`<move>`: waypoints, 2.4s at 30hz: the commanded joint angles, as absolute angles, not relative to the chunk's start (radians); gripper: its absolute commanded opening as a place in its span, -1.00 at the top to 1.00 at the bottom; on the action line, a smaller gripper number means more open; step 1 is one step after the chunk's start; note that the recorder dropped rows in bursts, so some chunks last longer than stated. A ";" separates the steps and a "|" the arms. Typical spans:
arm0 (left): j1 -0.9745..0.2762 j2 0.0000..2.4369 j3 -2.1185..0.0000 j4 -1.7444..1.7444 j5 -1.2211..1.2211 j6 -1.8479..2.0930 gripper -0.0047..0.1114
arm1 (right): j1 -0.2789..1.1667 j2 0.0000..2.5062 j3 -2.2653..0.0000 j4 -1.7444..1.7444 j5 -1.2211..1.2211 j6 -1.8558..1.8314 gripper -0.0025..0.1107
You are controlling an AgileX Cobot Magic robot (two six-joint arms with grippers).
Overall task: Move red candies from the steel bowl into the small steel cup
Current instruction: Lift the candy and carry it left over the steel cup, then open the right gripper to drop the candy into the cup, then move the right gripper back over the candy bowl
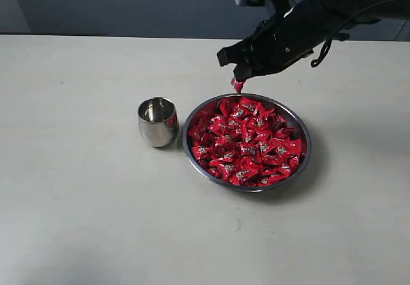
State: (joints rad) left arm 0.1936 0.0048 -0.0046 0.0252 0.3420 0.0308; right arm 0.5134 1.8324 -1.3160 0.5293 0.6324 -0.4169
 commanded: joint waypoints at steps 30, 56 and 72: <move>0.187 0.000 0.000 0.027 0.334 0.029 0.91 | 0.759 2.160 -1.790 0.393 0.816 -0.337 0.97; 0.187 0.000 0.000 0.027 0.334 0.029 0.91 | 0.797 2.148 -1.790 0.363 0.817 -0.340 0.38; 0.187 0.000 0.000 0.027 0.334 0.029 0.91 | 0.669 1.873 -1.619 0.338 0.637 -0.277 0.97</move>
State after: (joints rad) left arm 0.1936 0.0048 -0.0046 0.0252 0.3420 0.0308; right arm 0.6900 1.9353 -1.6964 0.3311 0.7119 -0.2837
